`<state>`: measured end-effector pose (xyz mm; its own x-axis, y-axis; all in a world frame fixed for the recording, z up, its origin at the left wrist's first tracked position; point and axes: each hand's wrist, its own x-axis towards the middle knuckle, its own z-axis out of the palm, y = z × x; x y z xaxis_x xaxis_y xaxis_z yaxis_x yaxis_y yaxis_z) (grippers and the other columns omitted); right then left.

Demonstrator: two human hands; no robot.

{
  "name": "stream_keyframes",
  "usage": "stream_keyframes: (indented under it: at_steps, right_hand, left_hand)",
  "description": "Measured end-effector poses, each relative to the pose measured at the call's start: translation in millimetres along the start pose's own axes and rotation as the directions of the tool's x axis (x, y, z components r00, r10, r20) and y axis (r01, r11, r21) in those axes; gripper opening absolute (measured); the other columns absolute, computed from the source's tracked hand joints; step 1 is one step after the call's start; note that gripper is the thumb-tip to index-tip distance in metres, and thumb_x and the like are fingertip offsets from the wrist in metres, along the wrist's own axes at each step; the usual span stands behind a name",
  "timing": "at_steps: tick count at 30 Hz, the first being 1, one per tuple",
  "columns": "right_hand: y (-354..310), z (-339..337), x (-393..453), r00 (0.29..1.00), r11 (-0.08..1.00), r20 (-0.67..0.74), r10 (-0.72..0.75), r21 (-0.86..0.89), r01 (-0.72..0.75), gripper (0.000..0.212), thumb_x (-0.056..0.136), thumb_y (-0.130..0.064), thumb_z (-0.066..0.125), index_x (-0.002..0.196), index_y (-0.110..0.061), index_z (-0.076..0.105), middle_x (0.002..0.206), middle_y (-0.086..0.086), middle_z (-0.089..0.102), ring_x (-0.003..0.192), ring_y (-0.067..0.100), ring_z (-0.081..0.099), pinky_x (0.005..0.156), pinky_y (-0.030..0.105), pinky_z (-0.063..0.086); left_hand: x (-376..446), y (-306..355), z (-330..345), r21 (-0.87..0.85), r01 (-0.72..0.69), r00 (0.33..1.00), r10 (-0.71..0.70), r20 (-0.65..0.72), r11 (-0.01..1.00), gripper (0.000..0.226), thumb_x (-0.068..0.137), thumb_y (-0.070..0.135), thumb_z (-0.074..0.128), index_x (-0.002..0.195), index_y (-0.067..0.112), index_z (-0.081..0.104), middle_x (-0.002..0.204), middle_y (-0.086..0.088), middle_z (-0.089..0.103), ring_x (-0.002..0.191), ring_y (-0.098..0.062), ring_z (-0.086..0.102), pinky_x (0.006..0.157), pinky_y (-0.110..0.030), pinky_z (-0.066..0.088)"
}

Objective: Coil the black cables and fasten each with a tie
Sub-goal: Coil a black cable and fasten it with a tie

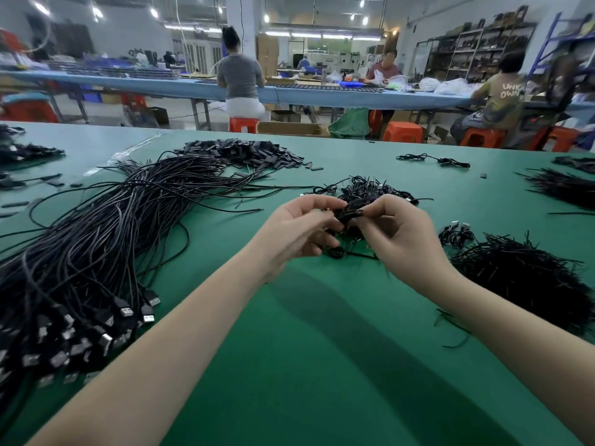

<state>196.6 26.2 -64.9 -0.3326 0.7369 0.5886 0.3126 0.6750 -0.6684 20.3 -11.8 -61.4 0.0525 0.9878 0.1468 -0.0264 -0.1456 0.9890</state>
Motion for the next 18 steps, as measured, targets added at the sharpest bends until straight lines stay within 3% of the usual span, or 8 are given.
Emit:
stream_keyframes:
  at_steps: [2,5,9,12,13,15,17,18]
  right_hand:
    - [-1,0,1,0.990,0.980,0.039,0.134,0.147,-0.138,0.018,0.089,-0.006,0.064,0.079,-0.021,0.063,0.083,0.000,0.073,0.078,0.014,0.070,0.064,0.026,0.052]
    - [-4,0,1,0.989,0.983,0.084,0.124,0.123,-0.134,0.018,0.086,-0.006,0.068,0.080,-0.024,0.068,0.079,-0.005,0.072,0.073,0.007,0.066,0.069,0.026,0.052]
    - [-4,0,-1,0.997,0.993,0.074,0.010,-0.117,-0.001,0.013,0.085,-0.008,0.070,0.083,-0.021,0.073,0.077,-0.017,0.068,0.068,-0.006,0.060,0.064,0.007,0.043]
    - [-1,5,-6,0.973,0.878,0.031,-0.230,-0.425,0.221,0.008,0.086,-0.009,0.067,0.086,-0.010,0.075,0.080,0.001,0.070,0.072,0.015,0.064,0.067,0.028,0.052]
    - [0,5,-6,0.930,0.780,0.049,-0.364,-0.529,0.334,0.013,0.089,-0.009,0.062,0.084,-0.006,0.074,0.080,0.006,0.069,0.072,0.025,0.066,0.065,0.034,0.054]
    - [3,0,-6,0.764,0.512,0.169,-0.623,-0.650,0.561,0.023,0.092,-0.006,0.053,0.082,-0.002,0.073,0.077,0.010,0.068,0.070,0.029,0.067,0.062,0.038,0.054]
    - [7,-6,-8,0.574,0.284,0.303,-0.761,-0.639,0.715,0.023,0.092,-0.001,0.053,0.083,0.000,0.073,0.077,0.010,0.068,0.073,0.026,0.068,0.063,0.038,0.054]
    - [8,-8,-10,0.519,0.240,0.331,-0.788,-0.611,0.754,0.022,0.093,-0.002,0.054,0.083,0.000,0.073,0.078,0.010,0.069,0.075,0.026,0.068,0.064,0.038,0.053]
  left_hand:
    - [0,-3,-3,0.208,-0.177,0.984,0.178,0.016,0.962,0.029,0.087,0.006,0.067,0.095,0.034,0.069,0.082,0.017,0.070,0.074,-0.003,0.062,0.068,-0.015,0.050]
    - [0,-7,-1,0.262,-0.256,0.962,0.272,-0.027,0.931,0.024,0.083,0.010,0.073,0.088,0.034,0.071,0.084,0.012,0.073,0.082,-0.002,0.065,0.081,-0.017,0.051]
    - [4,-13,4,0.378,-0.234,0.955,0.285,-0.085,0.896,0.007,0.091,0.017,0.064,0.089,0.024,0.067,0.077,0.006,0.067,0.071,-0.008,0.058,0.073,-0.024,0.048]
    - [3,-14,9,0.347,-0.083,0.979,0.141,-0.145,0.934,0.012,0.093,0.027,0.061,0.087,0.016,0.064,0.069,-0.002,0.058,0.065,-0.014,0.053,0.054,-0.021,0.046]
    - [2,-14,12,0.275,-0.006,0.984,0.055,-0.172,0.961,0.015,0.093,0.029,0.061,0.087,0.016,0.064,0.071,-0.002,0.060,0.064,-0.014,0.055,0.049,-0.019,0.044]
    - [2,-12,14,0.026,0.197,0.967,-0.190,-0.171,0.980,0.012,0.091,0.027,0.063,0.086,0.016,0.064,0.074,-0.001,0.063,0.060,-0.013,0.057,0.043,-0.015,0.039]
    - [1,-8,9,-0.241,0.482,0.872,-0.487,0.044,0.842,0.013,0.087,0.018,0.061,0.075,0.014,0.064,0.066,0.001,0.062,0.050,-0.007,0.057,0.035,-0.014,0.035]
    - [-1,-7,6,-0.317,0.605,0.796,-0.572,0.200,0.731,0.017,0.084,0.015,0.058,0.068,0.012,0.064,0.061,0.002,0.062,0.044,-0.004,0.057,0.031,-0.012,0.033]
